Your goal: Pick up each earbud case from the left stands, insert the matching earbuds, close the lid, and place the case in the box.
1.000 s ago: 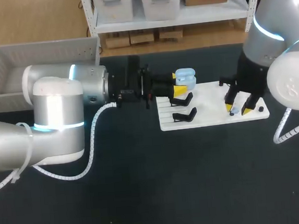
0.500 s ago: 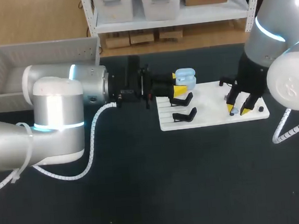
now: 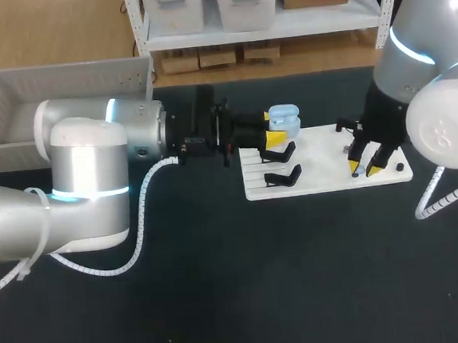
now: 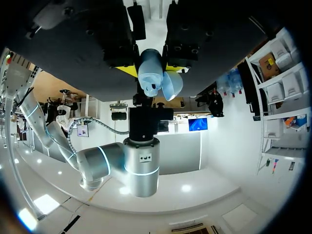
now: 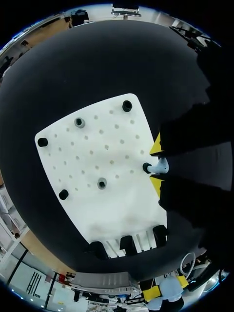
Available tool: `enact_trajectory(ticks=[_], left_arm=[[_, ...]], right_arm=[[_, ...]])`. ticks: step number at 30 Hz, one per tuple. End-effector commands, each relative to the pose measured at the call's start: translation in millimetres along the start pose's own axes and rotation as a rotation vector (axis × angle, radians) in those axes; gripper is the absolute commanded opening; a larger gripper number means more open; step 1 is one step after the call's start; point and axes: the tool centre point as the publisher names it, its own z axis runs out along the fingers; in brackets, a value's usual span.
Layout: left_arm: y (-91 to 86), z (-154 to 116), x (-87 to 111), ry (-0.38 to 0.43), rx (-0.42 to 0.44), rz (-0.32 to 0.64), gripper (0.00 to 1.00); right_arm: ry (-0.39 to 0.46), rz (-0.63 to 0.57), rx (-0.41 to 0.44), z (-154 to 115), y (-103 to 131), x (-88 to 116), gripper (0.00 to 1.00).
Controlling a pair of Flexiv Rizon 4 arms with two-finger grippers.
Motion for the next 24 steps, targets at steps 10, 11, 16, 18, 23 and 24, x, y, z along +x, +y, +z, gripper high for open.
enact_trajectory(ticks=[10, 11, 16, 18, 23, 24], left_arm=[[-1.4, 0.3, 1.1, -0.003, -0.006, 0.003, 0.00], [-1.4, 0.3, 1.1, -0.003, -0.006, 0.003, 0.00], [-1.4, 0.3, 1.1, -0.003, -0.006, 0.003, 0.00], [-1.4, 0.3, 1.1, -0.003, -0.006, 0.003, 0.00], [-1.4, 0.3, 1.1, -0.003, -0.006, 0.003, 0.00], [-1.4, 0.3, 1.1, -0.003, -0.006, 0.003, 0.00]], right_arm=[[0.011, 0.000, 0.011, 1.6, 0.8, -1.2, 0.00], [0.011, 0.001, 0.011, 1.6, 0.8, -1.2, 0.00], [0.011, -0.003, 0.011, -5.5, 0.9, 2.1, 0.00], [0.010, -0.005, 0.012, -10.1, 1.6, 4.1, 0.00], [-0.001, -0.020, 0.014, -25.2, -0.7, 12.8, 0.00], [-0.009, -0.023, 0.015, -30.2, -1.6, 14.8, 0.00]])
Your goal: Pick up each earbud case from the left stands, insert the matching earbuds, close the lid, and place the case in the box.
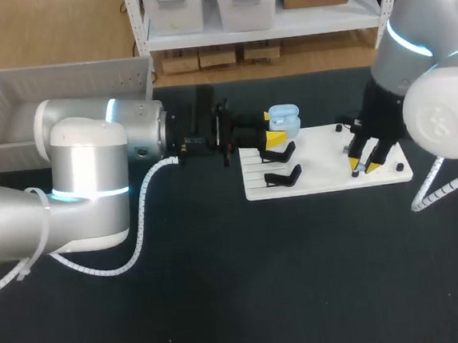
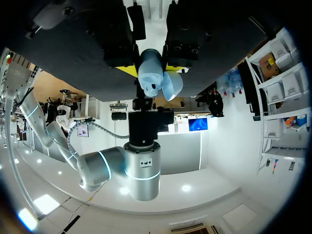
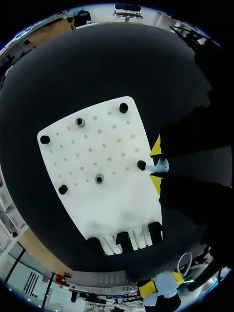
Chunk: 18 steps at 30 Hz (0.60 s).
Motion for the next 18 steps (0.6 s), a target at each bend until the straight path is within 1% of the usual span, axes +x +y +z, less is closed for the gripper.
enact_trajectory(ticks=[1, 4, 10, 12, 14, 18], left_arm=[[-1.4, 0.3, 1.1, -0.003, -0.006, 0.003, 0.00], [-1.4, 0.3, 1.1, -0.003, -0.006, 0.003, 0.00], [-1.4, 0.3, 1.1, -0.003, -0.006, 0.003, 0.00], [-1.4, 0.3, 1.1, -0.003, -0.006, 0.003, 0.00], [-1.4, 0.3, 1.1, -0.003, -0.006, 0.003, 0.00], [-1.4, 0.3, 1.1, -0.003, -0.006, 0.003, 0.00]], right_arm=[[-0.028, -0.006, -0.001, -21.8, -6.0, 12.3, 0.00], [-0.047, -0.021, -0.006, -37.5, -5.7, 16.2, 0.00], [-0.073, -0.096, -0.020, -86.1, 4.2, 26.0, 0.00], [-0.039, -0.111, -0.042, -101.0, 9.7, 28.0, 0.00], [-0.026, -0.130, -0.056, -114.1, 14.6, 30.9, 0.00], [0.018, -0.196, -0.031, -132.7, 27.4, 37.7, 0.00]])
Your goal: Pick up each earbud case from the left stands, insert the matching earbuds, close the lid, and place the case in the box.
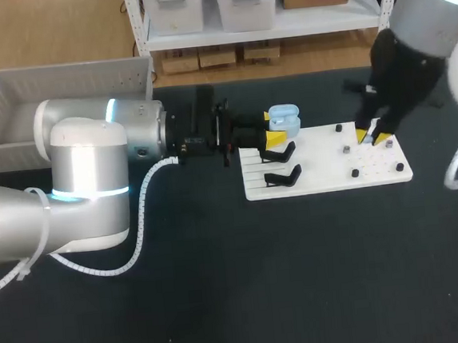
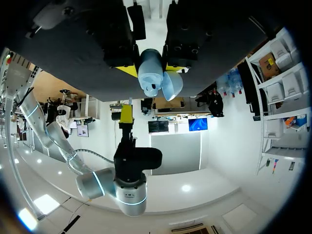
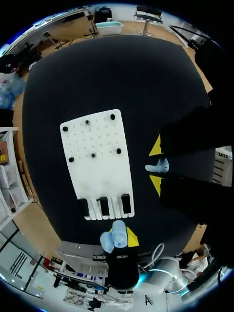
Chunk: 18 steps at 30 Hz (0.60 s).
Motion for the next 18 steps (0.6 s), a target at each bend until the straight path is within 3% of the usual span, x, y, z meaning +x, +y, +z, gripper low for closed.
enact_trajectory(ticks=[1, 9, 18], left_arm=[[-1.4, 0.3, 1.1, -0.003, -0.006, 0.003, 0.00], [-1.4, 0.3, 1.1, -0.003, -0.006, 0.003, 0.00], [-1.4, 0.3, 1.1, -0.003, -0.006, 0.003, 0.00]], right_arm=[[0.044, -0.054, 0.034, -34.4, 15.0, 1.4, 0.00], [0.050, -0.209, 0.082, -48.9, 51.9, 1.0, 0.00], [0.017, -0.326, 0.153, -38.2, 81.4, -5.6, 0.00]])
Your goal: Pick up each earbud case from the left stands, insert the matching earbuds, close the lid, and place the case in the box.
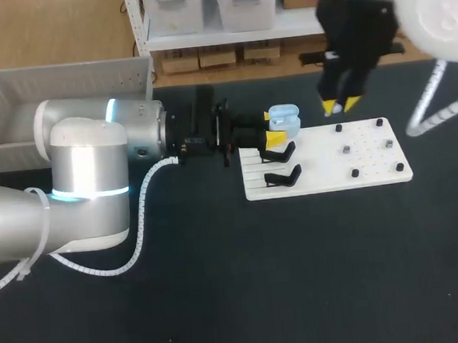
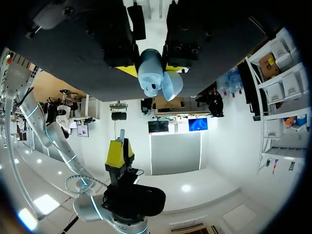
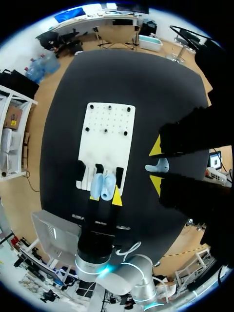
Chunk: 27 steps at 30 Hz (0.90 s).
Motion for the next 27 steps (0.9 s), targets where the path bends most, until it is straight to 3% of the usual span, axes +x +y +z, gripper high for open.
enact_trajectory(ticks=[1, 27], left_arm=[[-1.4, 0.3, 1.1, -0.003, -0.006, 0.003, 0.00], [-1.4, 0.3, 1.1, -0.003, -0.006, 0.003, 0.00]], right_arm=[[0.008, -0.014, 0.052, 8.7, 11.2, -11.8, 0.00], [0.014, -0.017, 0.052, 11.2, 12.7, -14.2, 0.00]])
